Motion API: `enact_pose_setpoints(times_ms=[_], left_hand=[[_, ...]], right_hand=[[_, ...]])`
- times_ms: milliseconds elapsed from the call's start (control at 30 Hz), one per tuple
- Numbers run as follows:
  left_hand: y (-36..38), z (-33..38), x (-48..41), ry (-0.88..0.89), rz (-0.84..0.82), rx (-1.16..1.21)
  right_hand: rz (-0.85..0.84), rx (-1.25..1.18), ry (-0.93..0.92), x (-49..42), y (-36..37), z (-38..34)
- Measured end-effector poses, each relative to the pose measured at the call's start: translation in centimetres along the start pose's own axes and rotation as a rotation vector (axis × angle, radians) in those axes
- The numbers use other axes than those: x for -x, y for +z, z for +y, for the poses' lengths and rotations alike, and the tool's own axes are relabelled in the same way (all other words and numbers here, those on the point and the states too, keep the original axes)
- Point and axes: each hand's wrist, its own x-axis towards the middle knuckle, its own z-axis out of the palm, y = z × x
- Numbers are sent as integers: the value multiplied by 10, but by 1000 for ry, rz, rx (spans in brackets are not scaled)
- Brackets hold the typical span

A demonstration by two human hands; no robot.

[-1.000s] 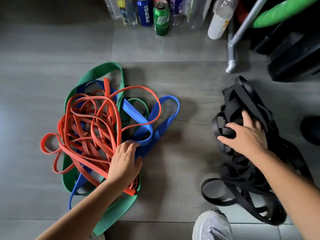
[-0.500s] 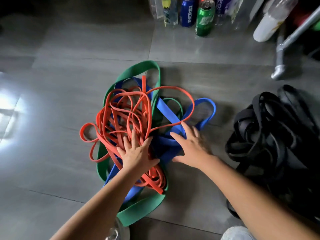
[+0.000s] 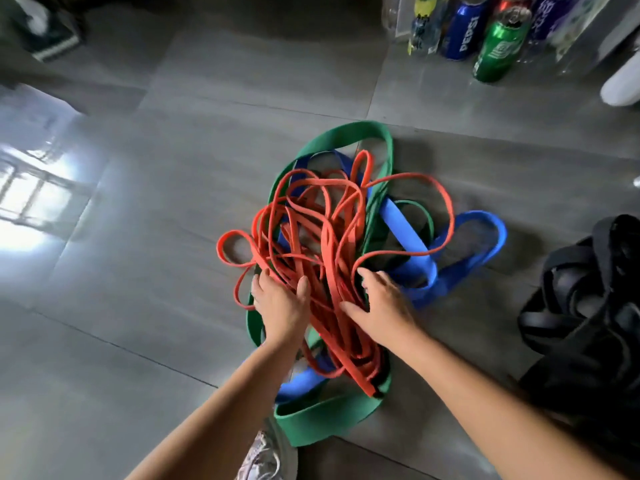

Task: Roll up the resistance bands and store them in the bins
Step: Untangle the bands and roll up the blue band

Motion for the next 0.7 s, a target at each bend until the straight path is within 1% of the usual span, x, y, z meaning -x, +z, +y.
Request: enact_pose_setpoints(times_ms=[33, 67, 100, 167, 233, 267, 367, 433, 500, 567, 600, 700], left_hand=[[-3, -3, -4, -85, -66, 60], [-6, -3, -5, -100, -126, 83], [-10, -3, -4, -56, -151, 68], [-11, 0, -1, 35, -163, 74], [-10, 7, 4, 57, -198, 176], [-9, 10, 5, 36, -188, 205], [-8, 10, -3, -67, -116, 278], [-8, 6, -7, -182, -87, 354], [-9, 5, -4, -300, -94, 419], [-7, 6, 0, -379, -147, 482], [-7, 5, 1, -366, -190, 491], [-9, 8, 3, -219, -319, 417]], right_hand=[[-13, 2, 40, -1, 5, -8], [-22, 23, 68, -1, 10, -15], [-28, 72, 81, 1, 13, -22], [-25, 305, 60, 3, 15, -32], [-29, 527, 43, 3, 14, -36], [-22, 565, 48, 2, 15, -38], [-14, 534, 98, 2, 26, -48], [-58, 503, 201, 2, 34, -48], [-102, 492, 275, -1, 34, -41], [-58, 488, 267, -4, 34, -34], [-21, 457, 272, -4, 35, -33], [64, 302, 344, -2, 41, -35]])
